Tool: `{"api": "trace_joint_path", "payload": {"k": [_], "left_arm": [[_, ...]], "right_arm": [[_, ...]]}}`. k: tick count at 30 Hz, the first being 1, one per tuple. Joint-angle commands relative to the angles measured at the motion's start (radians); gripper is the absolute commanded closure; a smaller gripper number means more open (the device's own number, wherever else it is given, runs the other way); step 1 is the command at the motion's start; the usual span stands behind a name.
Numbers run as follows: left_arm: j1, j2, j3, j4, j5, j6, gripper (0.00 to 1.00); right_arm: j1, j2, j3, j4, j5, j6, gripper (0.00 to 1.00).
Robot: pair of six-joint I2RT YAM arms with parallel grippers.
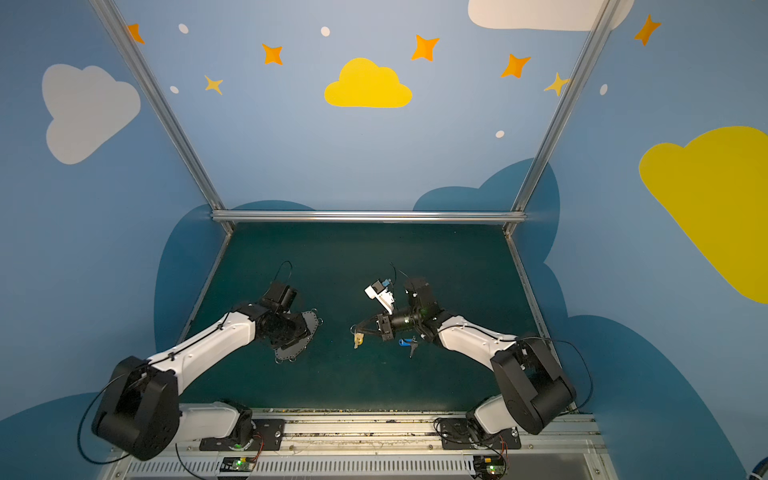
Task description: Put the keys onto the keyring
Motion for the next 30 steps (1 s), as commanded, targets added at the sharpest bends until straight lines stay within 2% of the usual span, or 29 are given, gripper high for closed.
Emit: {"api": "trace_joint_path", "payload": {"k": [1,15,21,27,30], "left_arm": [[0.004,0.045,0.029,0.004,-0.053,0.045,0.60],[0.008,0.191,0.065,0.055,-0.058,0.069,0.72],[0.009,0.210,0.083,0.050,-0.071,0.084,0.82],[0.009,0.215,0.102,0.064,-0.035,0.078,0.96],[0.007,0.211,0.108,0.066,-0.021,0.077,0.96]], "right_arm": [[0.016,-0.026,-0.024,0.035,0.030,0.003,1.00],[0.019,-0.032,-0.028,0.044,0.028,0.005,1.00],[0.024,-0.019,-0.028,0.044,0.033,0.004,1.00],[0.056,0.032,-0.007,-0.030,0.073,-0.058,1.00],[0.060,0.067,-0.010,0.008,0.076,-0.061,1.00]]}}
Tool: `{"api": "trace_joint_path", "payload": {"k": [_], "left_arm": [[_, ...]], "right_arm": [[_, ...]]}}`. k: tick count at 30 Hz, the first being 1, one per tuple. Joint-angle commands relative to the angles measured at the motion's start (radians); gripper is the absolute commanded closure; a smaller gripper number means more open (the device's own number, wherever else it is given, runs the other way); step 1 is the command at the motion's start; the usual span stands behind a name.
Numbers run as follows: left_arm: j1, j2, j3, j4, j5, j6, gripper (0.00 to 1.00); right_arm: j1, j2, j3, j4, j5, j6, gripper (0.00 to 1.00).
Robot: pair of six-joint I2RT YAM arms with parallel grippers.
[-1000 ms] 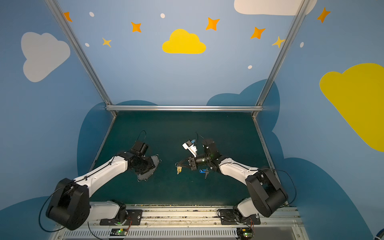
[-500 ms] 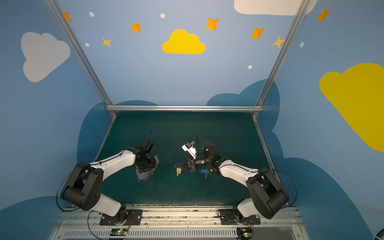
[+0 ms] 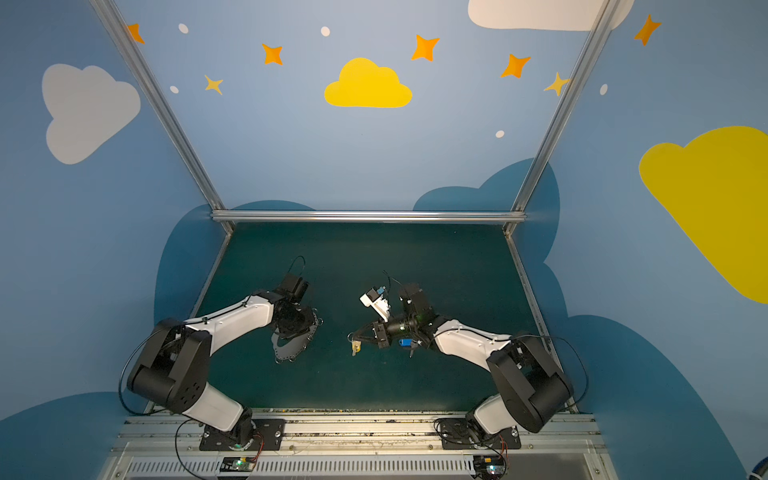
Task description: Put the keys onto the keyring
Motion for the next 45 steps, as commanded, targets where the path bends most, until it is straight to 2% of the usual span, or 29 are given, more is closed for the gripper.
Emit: {"api": "trace_joint_path", "payload": {"k": [1,3,6,7,11,21,33,41,45], "left_arm": [[0.000,0.005,0.018,-0.006,0.011,0.003,0.96],[0.001,0.003,0.018,-0.018,0.002,0.001,0.94],[0.000,-0.008,0.007,-0.036,-0.022,0.000,0.75],[0.000,-0.015,-0.002,-0.036,-0.031,-0.002,0.72],[-0.001,-0.023,-0.022,-0.032,-0.036,-0.005,0.69],[-0.015,0.010,-0.021,-0.006,0.008,-0.020,0.76],[-0.020,0.008,-0.040,-0.010,0.003,-0.032,0.77],[-0.022,0.024,-0.034,-0.006,-0.008,-0.026,0.95],[-0.021,0.015,-0.036,-0.003,-0.006,-0.026,0.96]], "right_arm": [[0.007,0.039,0.013,0.011,0.015,-0.026,1.00],[0.008,0.058,0.020,0.019,0.013,-0.023,1.00],[0.009,0.070,0.027,0.022,0.004,-0.023,1.00],[0.009,0.070,0.027,0.022,0.003,-0.023,1.00],[0.009,0.071,0.028,0.025,0.002,-0.021,1.00],[0.013,0.079,0.021,0.033,0.006,-0.015,1.00],[0.016,0.081,0.018,0.047,0.009,-0.008,1.00],[0.034,0.102,0.032,0.011,0.041,-0.040,1.00],[0.058,0.139,0.057,-0.008,0.070,-0.073,1.00]]}}
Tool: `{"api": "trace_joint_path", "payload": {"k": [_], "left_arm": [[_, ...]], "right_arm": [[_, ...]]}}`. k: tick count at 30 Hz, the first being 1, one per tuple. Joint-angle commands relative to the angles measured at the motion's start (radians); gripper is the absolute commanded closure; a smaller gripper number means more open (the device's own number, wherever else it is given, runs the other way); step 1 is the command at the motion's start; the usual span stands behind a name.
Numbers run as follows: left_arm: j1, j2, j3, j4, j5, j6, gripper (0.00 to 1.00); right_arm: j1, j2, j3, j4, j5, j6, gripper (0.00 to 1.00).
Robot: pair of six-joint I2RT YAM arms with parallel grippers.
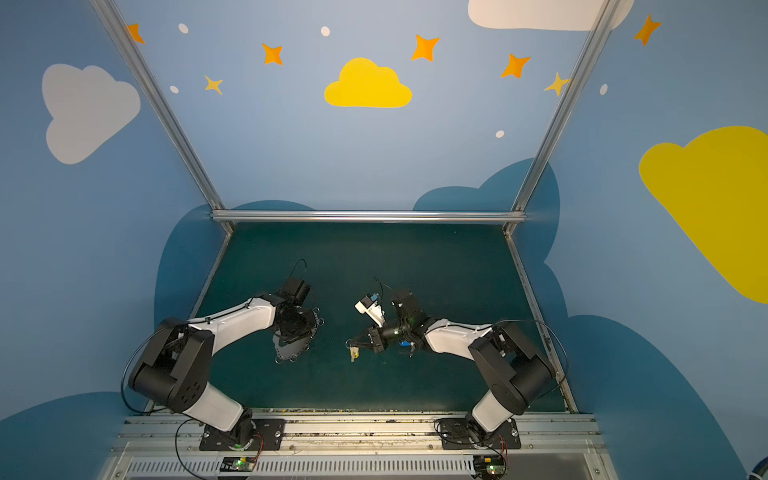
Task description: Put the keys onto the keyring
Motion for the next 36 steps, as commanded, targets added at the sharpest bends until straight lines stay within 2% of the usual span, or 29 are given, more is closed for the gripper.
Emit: {"api": "trace_joint_path", "payload": {"k": [1,8,19,26,36], "left_arm": [[-0.003,0.005,-0.006,-0.019,-0.016,0.004,0.96],[-0.009,-0.035,-0.021,0.005,-0.002,0.018,0.96],[-0.015,-0.066,-0.032,0.034,0.004,0.033,0.96],[-0.016,-0.074,-0.038,0.066,0.033,0.003,0.96],[-0.016,-0.078,-0.027,0.079,0.064,-0.040,0.96]], "right_arm": [[0.023,0.043,0.054,-0.027,0.040,-0.055,1.00],[0.054,0.109,0.076,0.035,0.104,-0.125,1.00],[0.099,0.304,0.288,-0.127,0.146,-0.159,1.00],[0.131,0.384,0.352,-0.134,0.143,-0.119,1.00],[0.165,0.455,0.402,-0.091,0.198,-0.046,1.00]]}}
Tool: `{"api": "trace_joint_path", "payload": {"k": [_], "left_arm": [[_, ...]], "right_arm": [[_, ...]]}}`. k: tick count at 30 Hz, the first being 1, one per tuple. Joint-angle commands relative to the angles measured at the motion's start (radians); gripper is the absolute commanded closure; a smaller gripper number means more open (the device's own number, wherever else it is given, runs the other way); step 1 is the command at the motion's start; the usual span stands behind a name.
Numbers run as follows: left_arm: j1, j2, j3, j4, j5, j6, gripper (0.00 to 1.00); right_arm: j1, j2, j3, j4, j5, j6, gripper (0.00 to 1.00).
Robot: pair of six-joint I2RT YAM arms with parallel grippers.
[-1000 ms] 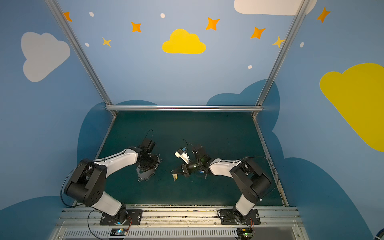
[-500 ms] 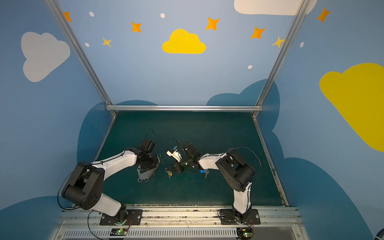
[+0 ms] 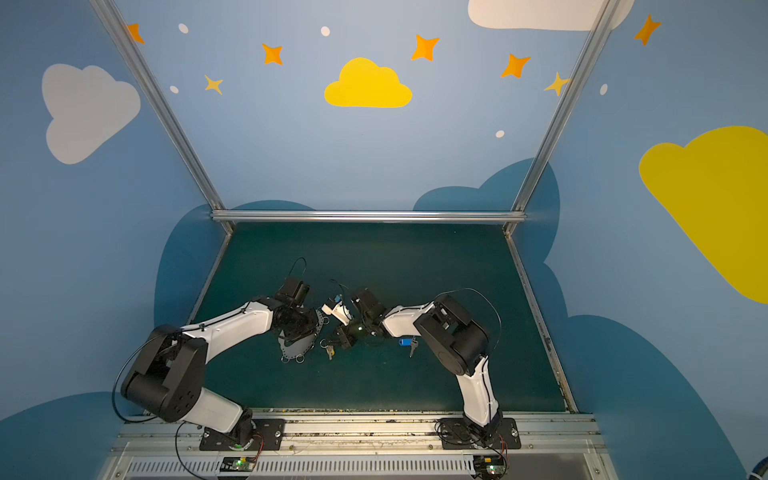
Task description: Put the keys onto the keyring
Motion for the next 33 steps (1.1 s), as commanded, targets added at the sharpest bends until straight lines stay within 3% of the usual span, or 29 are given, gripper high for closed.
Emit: {"api": "trace_joint_path", "payload": {"k": [1,20,33], "left_arm": [[-0.002,-0.027,0.004,0.005,0.009,-0.015,0.96],[-0.006,-0.032,0.007,0.033,0.062,-0.030,0.96],[-0.006,-0.021,0.003,0.030,0.062,-0.037,0.96]], "right_arm": [[0.018,0.043,0.016,0.006,0.033,0.030,1.00],[0.001,0.122,0.092,-0.049,0.111,0.112,1.00],[-0.007,0.048,0.021,0.007,0.298,0.163,1.00]]}}
